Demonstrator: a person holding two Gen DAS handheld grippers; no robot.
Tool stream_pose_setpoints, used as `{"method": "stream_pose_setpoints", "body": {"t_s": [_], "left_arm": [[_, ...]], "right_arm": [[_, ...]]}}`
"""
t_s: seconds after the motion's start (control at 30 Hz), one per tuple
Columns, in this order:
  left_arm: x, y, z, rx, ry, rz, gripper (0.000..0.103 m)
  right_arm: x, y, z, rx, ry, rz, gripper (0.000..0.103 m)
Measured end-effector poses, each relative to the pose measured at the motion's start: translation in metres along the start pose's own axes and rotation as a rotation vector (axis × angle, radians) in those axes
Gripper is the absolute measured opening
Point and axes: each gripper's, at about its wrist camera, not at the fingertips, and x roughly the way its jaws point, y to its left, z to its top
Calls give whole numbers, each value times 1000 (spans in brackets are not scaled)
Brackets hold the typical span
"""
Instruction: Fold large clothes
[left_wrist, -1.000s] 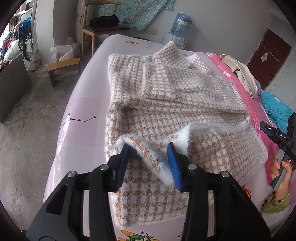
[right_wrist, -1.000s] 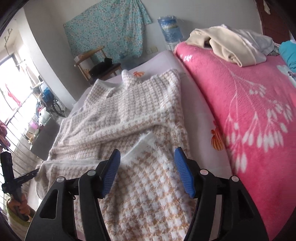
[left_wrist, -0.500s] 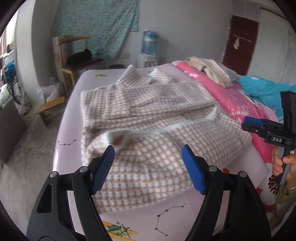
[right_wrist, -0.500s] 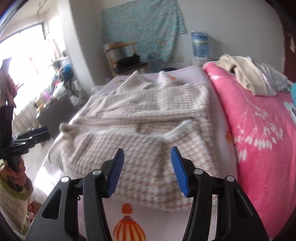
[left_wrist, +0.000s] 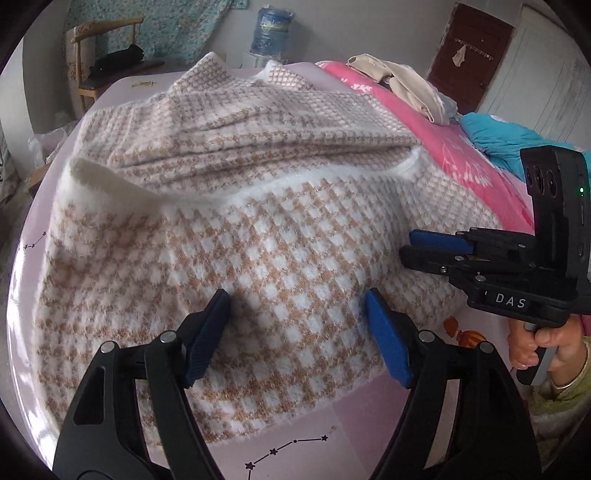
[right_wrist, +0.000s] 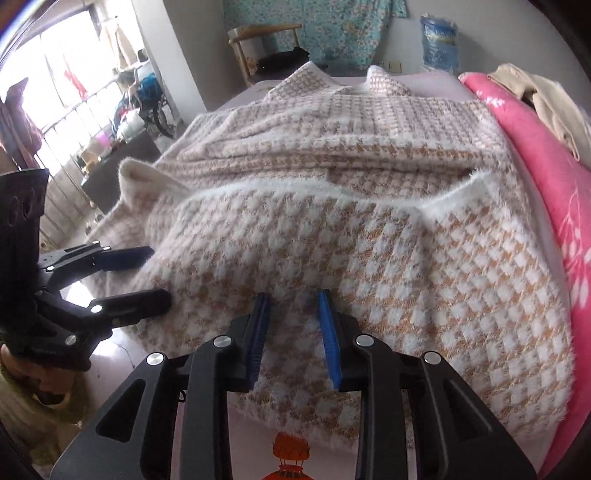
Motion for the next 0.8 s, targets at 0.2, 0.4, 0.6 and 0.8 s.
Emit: {"method": "stream_pose_setpoints", "body": {"t_s": [0.2,0.4,0.6,0.8], "left_arm": [[-12,0,-3,-10,-8,7,72],[-48,0,-15,-18,-41,-12,72],[-76,2,-40,-59,-33,-27,72],[-89,3,-64,-95,-28,-41,73]], "right_arm": [[-10,2,0,41,6,-4,38],[-32,-7,-11,113,-13,12,63],[-49,-16,-28,166,-11,23,70],[-66,-15,-41,179,-13,12,73]]}}
